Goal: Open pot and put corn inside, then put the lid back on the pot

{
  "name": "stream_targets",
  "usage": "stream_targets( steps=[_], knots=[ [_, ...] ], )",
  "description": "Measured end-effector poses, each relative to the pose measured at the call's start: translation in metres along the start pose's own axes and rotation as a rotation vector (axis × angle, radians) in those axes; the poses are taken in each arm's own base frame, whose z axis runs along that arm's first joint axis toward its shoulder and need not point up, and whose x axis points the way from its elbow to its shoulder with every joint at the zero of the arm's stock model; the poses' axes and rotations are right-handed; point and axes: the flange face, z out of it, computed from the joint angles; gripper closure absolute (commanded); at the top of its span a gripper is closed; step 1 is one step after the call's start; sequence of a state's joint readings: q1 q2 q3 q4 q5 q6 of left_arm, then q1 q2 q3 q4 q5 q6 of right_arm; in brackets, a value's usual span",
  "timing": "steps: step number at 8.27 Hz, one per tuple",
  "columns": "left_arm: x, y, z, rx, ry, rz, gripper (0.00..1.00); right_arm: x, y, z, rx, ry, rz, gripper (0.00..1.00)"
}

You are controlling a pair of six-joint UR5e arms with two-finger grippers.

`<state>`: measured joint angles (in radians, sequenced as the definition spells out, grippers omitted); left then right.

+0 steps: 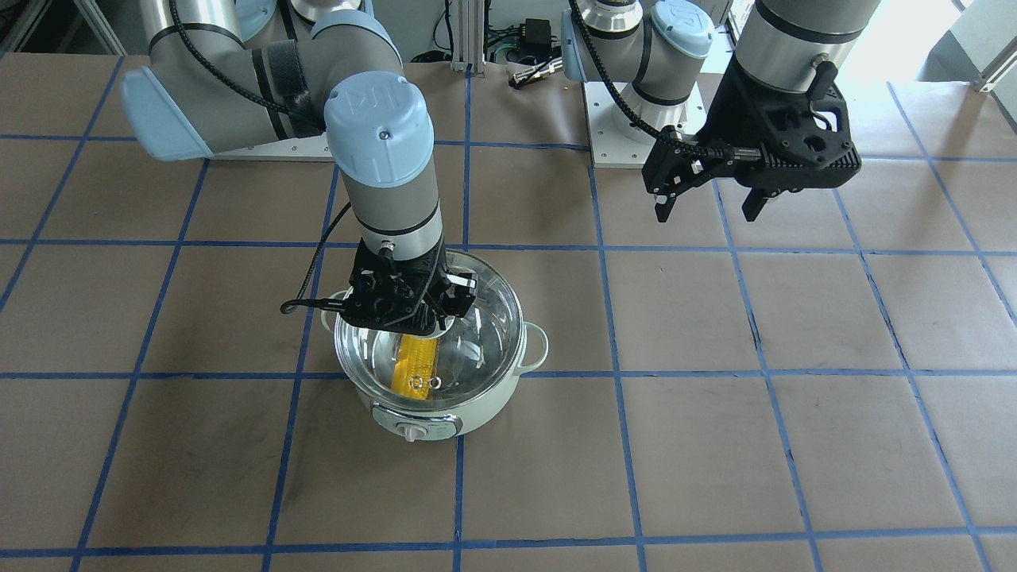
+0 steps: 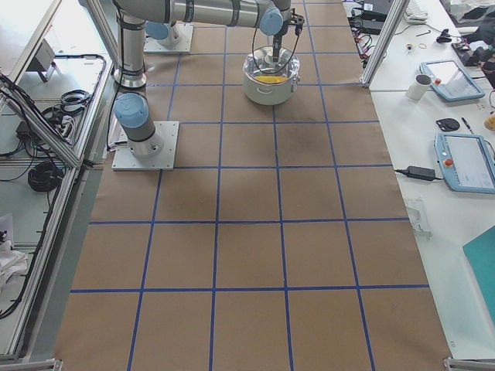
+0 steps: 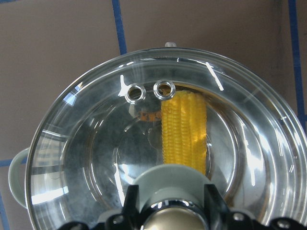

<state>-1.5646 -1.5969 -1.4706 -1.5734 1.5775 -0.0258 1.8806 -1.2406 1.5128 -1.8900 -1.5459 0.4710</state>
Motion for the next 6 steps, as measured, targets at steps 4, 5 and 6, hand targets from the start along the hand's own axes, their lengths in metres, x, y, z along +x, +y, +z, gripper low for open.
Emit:
stream_targets(
  steps=[4,5,6],
  knots=[
    [-0.0002,0.0016,0.0007,-0.001,-0.002,0.013,0.00,-0.0013,0.0007,0.0063,-0.021,-0.008,0.008,0.86],
    [-0.0001,0.0009,0.0007,0.001,-0.001,0.010,0.00,-0.0021,0.0011,0.0079,-0.028,-0.015,0.003,0.86],
    [0.0001,0.0011,-0.0004,0.004,0.001,0.011,0.00,-0.0024,0.0014,0.0089,-0.032,-0.017,-0.002,0.86]
  ],
)
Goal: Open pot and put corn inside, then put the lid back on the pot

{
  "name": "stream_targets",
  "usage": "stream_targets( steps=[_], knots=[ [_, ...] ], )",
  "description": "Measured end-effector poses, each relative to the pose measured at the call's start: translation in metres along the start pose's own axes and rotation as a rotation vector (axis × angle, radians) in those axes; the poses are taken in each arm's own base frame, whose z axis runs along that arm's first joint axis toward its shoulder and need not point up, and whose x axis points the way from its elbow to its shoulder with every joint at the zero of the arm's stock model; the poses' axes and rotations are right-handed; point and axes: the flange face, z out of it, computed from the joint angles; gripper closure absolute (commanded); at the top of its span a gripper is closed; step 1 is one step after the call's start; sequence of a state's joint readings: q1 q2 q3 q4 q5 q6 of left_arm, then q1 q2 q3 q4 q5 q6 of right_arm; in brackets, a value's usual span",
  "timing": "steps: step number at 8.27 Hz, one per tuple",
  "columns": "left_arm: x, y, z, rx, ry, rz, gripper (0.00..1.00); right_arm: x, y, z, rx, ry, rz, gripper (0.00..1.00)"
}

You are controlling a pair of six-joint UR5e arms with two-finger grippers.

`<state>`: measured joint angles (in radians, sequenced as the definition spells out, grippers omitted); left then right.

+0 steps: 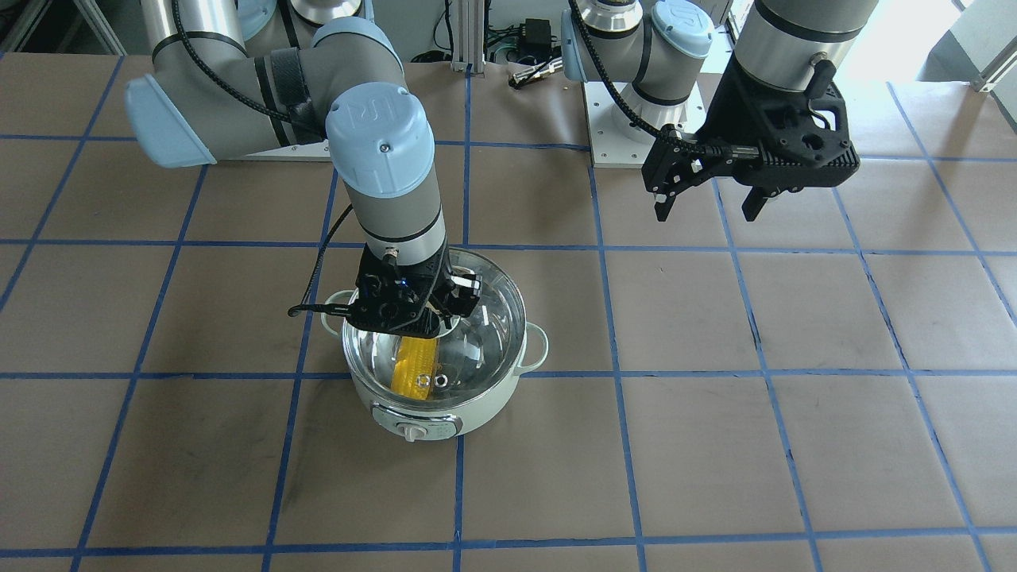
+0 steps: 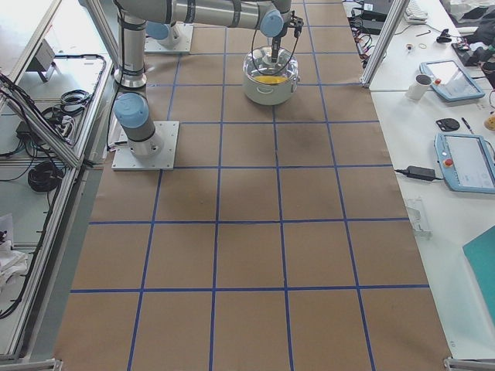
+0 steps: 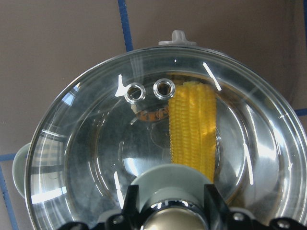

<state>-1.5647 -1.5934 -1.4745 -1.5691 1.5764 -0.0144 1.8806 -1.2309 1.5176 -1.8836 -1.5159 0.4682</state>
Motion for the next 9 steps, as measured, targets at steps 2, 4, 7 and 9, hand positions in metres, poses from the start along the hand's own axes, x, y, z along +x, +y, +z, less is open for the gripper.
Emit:
stream_targets(
  steps=[2,4,7,9],
  knots=[
    [-0.0002,0.0008,-0.0037,0.005,-0.001,0.003,0.00,0.0001,-0.0004,0.0009,0.000,0.003,-0.021,0.86],
    [-0.0004,0.0010,-0.0029,0.002,-0.004,0.002,0.00,0.0005,-0.0012,0.0008,0.006,0.008,-0.042,0.86],
    [-0.0005,0.0002,-0.0058,0.011,-0.005,0.000,0.00,0.0012,-0.0025,0.0009,0.015,0.017,-0.078,0.86],
    [-0.0006,0.0013,-0.0084,0.017,-0.005,-0.001,0.00,0.0019,-0.0029,0.0012,0.019,0.024,-0.085,0.86]
  ],
)
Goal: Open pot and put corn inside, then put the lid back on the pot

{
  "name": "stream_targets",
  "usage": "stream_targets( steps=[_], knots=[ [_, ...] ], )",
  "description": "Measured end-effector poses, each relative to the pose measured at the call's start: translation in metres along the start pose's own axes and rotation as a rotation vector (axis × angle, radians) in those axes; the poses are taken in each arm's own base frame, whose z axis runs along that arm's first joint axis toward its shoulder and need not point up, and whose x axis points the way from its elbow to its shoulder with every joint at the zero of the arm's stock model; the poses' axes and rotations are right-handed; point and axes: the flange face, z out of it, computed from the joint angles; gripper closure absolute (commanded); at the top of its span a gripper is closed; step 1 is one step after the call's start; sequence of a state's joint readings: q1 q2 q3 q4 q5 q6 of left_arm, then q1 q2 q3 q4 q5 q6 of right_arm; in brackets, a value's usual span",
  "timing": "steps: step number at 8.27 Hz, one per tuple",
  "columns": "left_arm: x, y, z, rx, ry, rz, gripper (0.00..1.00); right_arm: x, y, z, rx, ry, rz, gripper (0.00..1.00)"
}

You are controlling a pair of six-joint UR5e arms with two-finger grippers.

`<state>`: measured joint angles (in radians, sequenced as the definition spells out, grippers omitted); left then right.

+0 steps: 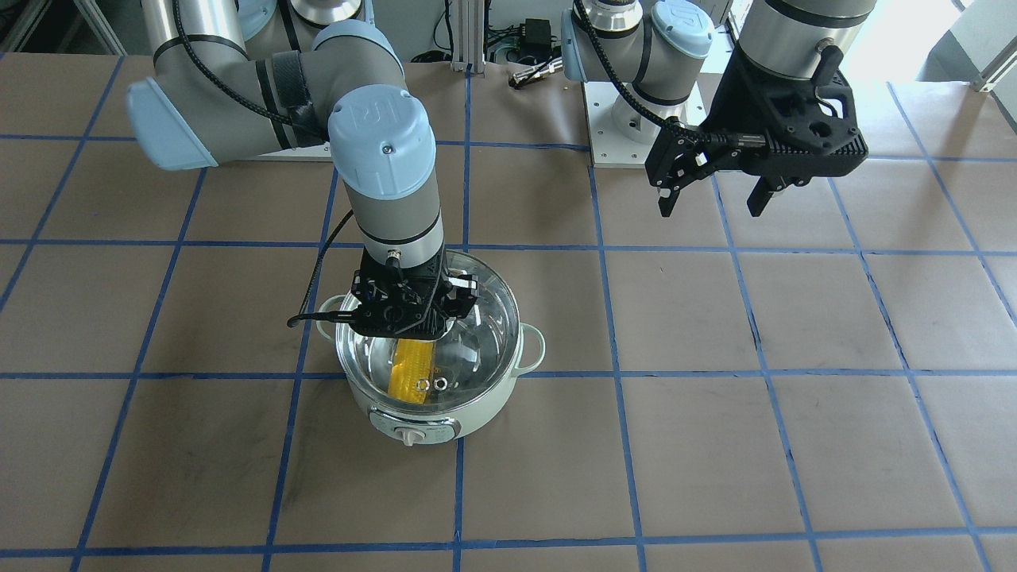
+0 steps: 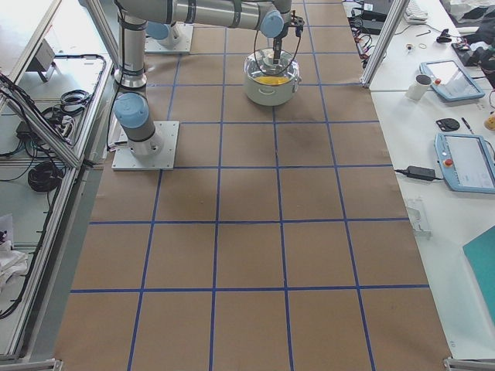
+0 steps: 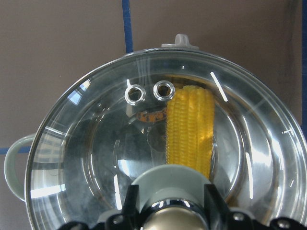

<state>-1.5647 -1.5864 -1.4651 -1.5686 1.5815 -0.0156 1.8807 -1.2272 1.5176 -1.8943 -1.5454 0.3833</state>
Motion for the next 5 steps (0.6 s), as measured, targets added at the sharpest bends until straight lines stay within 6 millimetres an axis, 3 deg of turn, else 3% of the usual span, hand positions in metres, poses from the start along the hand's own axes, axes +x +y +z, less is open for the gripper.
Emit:
stream_targets(
  steps=[3,4,5],
  knots=[
    [0.0000,0.0011,-0.0018,0.005,0.001,0.002,0.00,0.0006,0.0003,0.0013,-0.002,0.005,-0.002,0.82],
    [0.0001,0.0011,-0.0024,0.007,0.002,0.002,0.00,0.0006,0.0000,0.0028,-0.004,0.007,-0.002,0.67],
    [0.0002,0.0010,-0.0035,0.010,0.003,0.004,0.00,0.0010,-0.0007,0.0049,-0.005,0.013,-0.003,0.34]
  ],
)
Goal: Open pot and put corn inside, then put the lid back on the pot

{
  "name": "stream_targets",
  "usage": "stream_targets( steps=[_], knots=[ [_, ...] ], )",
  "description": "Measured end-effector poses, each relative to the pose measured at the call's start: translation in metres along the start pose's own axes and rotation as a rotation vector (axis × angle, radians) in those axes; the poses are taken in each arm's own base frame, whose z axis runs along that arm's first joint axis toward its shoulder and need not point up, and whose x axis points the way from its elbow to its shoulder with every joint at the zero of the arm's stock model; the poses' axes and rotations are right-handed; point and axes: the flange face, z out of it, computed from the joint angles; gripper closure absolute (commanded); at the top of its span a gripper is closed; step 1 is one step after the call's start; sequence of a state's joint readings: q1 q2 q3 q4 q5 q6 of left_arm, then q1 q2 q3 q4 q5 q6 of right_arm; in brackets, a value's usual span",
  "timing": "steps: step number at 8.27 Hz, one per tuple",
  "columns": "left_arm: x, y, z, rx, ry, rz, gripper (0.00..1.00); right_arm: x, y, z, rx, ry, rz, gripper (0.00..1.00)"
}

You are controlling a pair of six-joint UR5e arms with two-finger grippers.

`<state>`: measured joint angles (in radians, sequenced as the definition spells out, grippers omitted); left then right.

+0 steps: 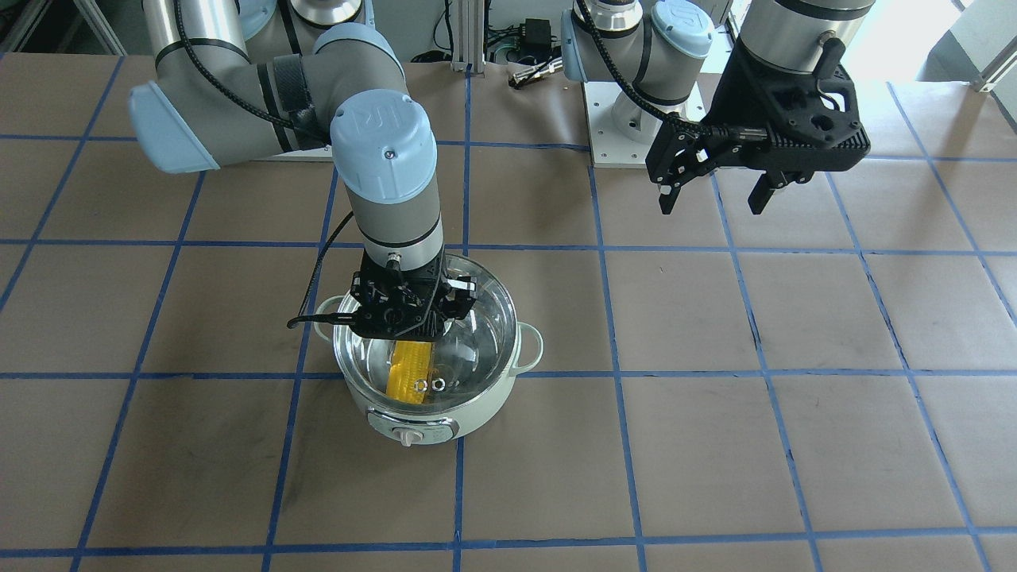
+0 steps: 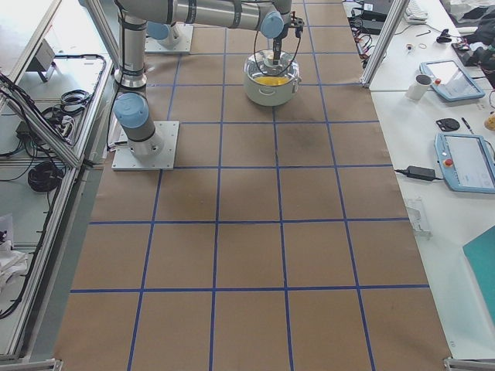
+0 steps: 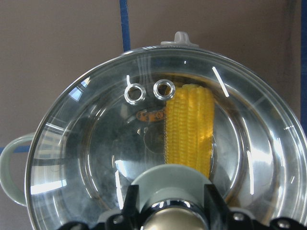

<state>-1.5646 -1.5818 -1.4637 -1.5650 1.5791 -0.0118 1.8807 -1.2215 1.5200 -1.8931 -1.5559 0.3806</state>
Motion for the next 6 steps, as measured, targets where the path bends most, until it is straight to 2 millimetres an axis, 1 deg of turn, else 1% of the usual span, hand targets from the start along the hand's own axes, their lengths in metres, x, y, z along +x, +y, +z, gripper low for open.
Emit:
stream_targets(
  steps=[1,2,5,6],
  knots=[
    [0.000,0.000,0.000,-0.001,0.000,0.002,0.00,0.001,-0.001,0.002,0.001,0.009,0.000,0.09],
    [0.000,-0.001,0.003,-0.005,-0.001,0.005,0.00,0.001,-0.001,0.003,0.001,0.016,0.000,0.00],
    [-0.001,-0.002,0.006,-0.013,-0.002,0.009,0.00,0.003,0.003,0.004,-0.004,0.019,0.002,0.00],
    [-0.001,-0.002,0.008,-0.015,-0.002,0.009,0.00,0.005,0.007,-0.007,0.010,0.013,-0.002,0.00]
  ],
)
